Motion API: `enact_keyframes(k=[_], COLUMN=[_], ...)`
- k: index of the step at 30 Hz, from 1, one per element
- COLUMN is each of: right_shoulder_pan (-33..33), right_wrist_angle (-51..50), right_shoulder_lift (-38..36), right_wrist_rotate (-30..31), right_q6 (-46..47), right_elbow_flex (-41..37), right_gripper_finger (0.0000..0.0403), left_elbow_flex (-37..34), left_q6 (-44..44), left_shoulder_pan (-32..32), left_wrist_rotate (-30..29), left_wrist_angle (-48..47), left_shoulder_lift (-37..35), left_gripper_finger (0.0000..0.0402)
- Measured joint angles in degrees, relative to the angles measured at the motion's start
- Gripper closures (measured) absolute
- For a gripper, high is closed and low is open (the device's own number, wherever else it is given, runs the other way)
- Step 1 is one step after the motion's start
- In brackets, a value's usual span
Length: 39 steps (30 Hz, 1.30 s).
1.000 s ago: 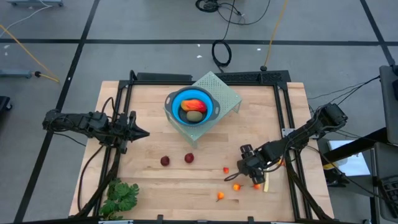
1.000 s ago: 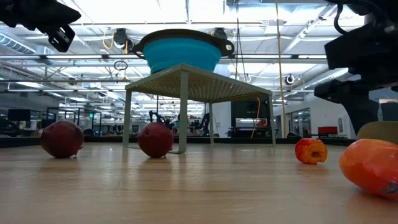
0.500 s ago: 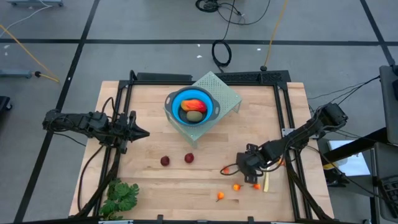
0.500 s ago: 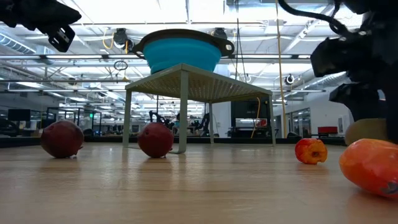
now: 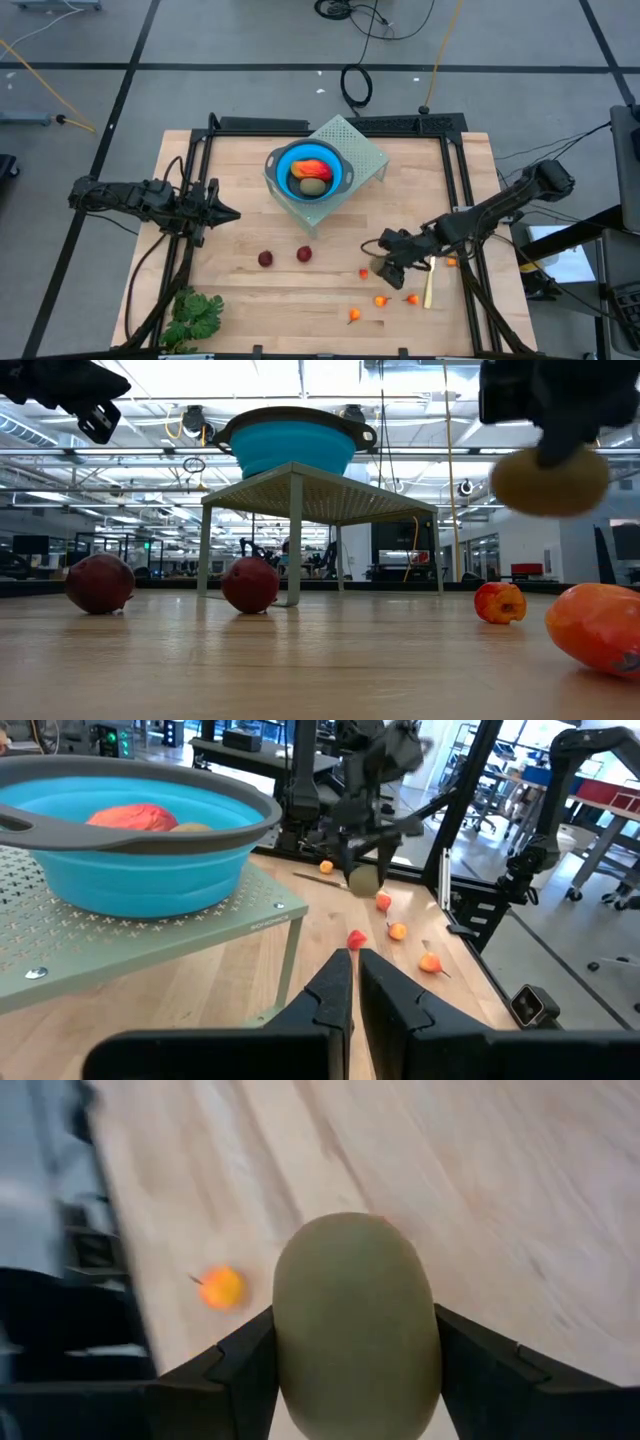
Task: Pick & Place Fruit
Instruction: Put the kiwi into the collapsible colander on the shelf
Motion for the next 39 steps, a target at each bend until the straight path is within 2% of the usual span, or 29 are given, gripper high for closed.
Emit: enact_keyframes(k=[13,27,39], right_shoulder_pan=[-1.5,-1.5,-1.6], right_wrist_angle=[16.6,24.8,42.4], right_shoulder_lift=[-3.9,-3.8,-3.8], right_wrist_rotate=[1.5,1.1,1.2], right_q6=[2.6,12.7,7.1], right_elbow_flex=[0.0,0.0,0.0], right_gripper_finger=[0.0188,0.0184,0.0184], left_elbow_flex=[0.0,0.0,0.0], left_q6=[1.4,1.3,-0.5], left_shoulder_pan=[0.0,0.0,0.0], left_wrist_rotate=[0.0,0.0,0.0], left_wrist_angle=[0.0,0.0,0.0], left_shoulder_lift=[0.0,0.0,0.0], left_gripper_finger=[0.038,0.038,0.038])
